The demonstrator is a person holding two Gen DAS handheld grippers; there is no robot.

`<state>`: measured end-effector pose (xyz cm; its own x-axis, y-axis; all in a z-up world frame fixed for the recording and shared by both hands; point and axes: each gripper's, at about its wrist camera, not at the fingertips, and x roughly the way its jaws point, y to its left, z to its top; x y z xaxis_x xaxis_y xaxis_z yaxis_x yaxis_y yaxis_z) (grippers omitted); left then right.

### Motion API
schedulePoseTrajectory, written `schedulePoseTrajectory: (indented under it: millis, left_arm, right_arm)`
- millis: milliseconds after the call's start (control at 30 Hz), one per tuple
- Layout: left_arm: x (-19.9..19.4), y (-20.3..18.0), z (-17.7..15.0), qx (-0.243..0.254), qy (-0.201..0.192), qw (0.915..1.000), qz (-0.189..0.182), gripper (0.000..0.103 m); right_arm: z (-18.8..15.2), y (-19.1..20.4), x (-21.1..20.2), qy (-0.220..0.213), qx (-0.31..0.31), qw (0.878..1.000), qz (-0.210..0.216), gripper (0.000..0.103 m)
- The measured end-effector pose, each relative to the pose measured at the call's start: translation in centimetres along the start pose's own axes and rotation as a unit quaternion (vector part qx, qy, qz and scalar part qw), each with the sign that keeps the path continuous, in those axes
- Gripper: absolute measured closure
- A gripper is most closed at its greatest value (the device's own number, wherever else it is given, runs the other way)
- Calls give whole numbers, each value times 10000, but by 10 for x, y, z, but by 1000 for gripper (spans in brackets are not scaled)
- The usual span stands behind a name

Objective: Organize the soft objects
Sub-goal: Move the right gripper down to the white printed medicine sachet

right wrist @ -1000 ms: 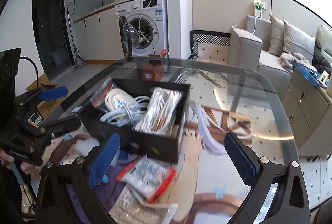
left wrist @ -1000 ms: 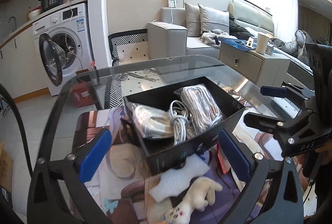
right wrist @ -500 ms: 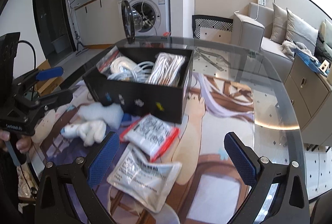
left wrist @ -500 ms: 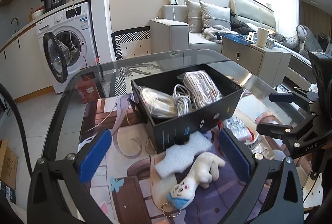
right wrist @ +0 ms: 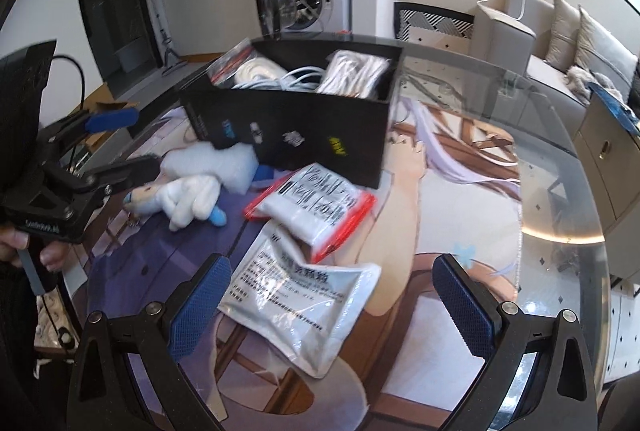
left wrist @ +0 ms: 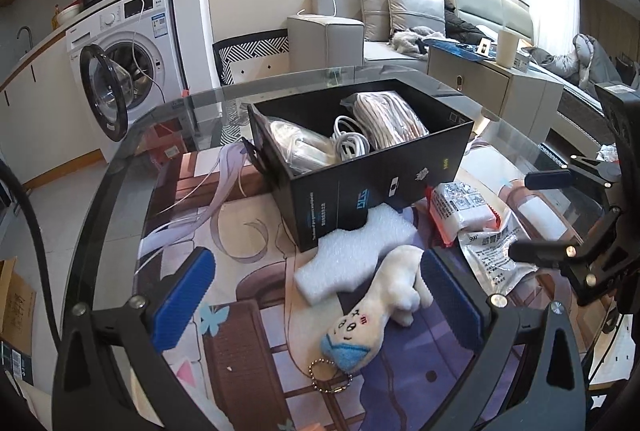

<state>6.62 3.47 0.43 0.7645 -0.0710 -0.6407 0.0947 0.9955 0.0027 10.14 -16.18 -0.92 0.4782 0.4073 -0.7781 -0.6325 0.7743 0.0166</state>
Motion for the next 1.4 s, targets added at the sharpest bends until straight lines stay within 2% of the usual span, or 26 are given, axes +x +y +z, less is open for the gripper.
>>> schedulePoseTrajectory:
  millis: [433, 767, 1067, 1267, 1400]
  left_arm:
    - [5, -7, -3, 125, 105, 9999, -40, 0]
    - [7, -7, -3, 118, 139, 9998, -50, 0]
    - [6, -6, -5, 153, 149, 9998, -66, 0]
    - [7, -7, -5, 179, 170, 9997, -74, 0]
    - [7, -7, -6, 176, 181, 9996, -82, 0]
  right_arm:
    - [-5, 20, 21, 359, -250, 9989, 183, 1]
    - [0, 37, 37, 398, -246, 9988, -108, 1]
    - [-7, 19, 31, 517, -389, 9979, 62, 1]
    - [-12, 3, 25, 542, -380, 9978, 60, 1]
    - [-11, 6, 27, 503, -332, 9982, 11, 1]
